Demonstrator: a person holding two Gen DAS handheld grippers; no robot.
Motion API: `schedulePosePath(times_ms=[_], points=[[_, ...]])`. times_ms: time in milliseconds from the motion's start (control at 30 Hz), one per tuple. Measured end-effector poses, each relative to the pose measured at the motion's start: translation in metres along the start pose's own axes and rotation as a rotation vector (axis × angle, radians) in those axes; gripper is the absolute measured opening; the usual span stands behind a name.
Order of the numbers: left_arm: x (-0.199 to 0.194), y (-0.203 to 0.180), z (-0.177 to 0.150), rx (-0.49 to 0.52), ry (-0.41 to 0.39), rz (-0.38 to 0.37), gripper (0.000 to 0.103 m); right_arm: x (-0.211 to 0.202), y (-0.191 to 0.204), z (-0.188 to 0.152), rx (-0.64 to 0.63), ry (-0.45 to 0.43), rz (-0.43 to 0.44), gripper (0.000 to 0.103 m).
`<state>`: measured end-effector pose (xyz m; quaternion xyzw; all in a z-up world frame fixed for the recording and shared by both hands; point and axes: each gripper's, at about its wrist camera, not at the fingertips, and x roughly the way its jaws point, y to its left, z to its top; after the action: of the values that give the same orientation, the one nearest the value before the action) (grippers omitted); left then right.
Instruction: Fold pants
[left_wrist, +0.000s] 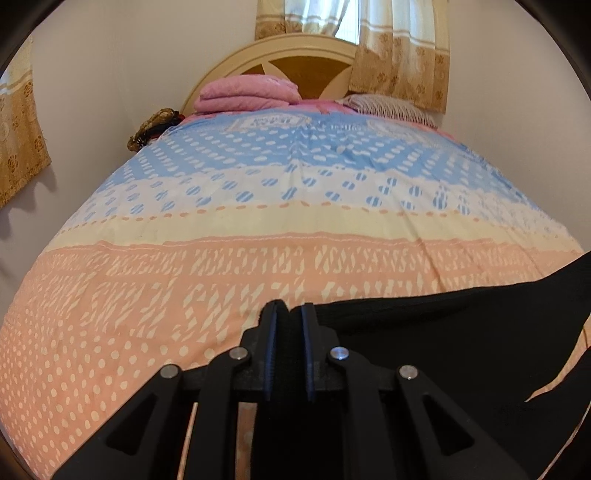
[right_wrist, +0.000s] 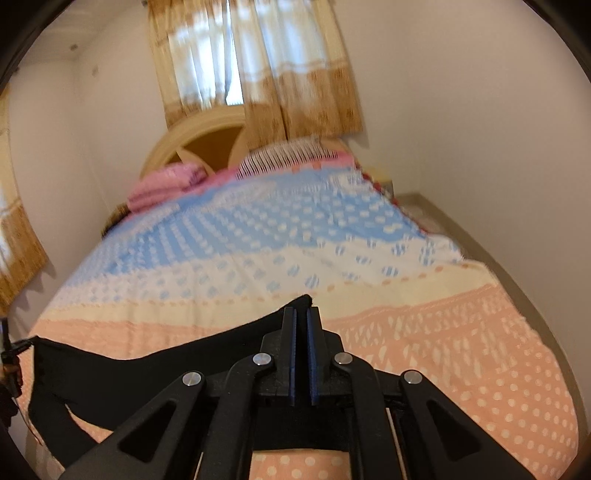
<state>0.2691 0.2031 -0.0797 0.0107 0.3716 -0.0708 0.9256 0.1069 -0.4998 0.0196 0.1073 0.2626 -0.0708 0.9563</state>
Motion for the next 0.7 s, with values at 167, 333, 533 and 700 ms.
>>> schedulePosePath(times_ms=[167,333,533,700], points=[[-0.025,0.009,-0.012,-0.055,-0.086,-0.053,0.013,-0.038,-0.010,-0.012,0.017,-0.080,0.024,0.005],[-0.054,0.018,-0.033,-0.102,-0.163,-0.159,0.013,-0.069,-0.019,-0.036,0.048,-0.140,0.057,0.004],[-0.080,0.026,-0.068,-0.103,-0.188,-0.188,0.013,-0.114,-0.017,-0.069,0.056,-0.206,0.127,0.004],[-0.088,0.038,-0.105,-0.131,-0.193,-0.203,0.013,-0.138,-0.028,-0.103,0.063,-0.216,0.149,0.004]])
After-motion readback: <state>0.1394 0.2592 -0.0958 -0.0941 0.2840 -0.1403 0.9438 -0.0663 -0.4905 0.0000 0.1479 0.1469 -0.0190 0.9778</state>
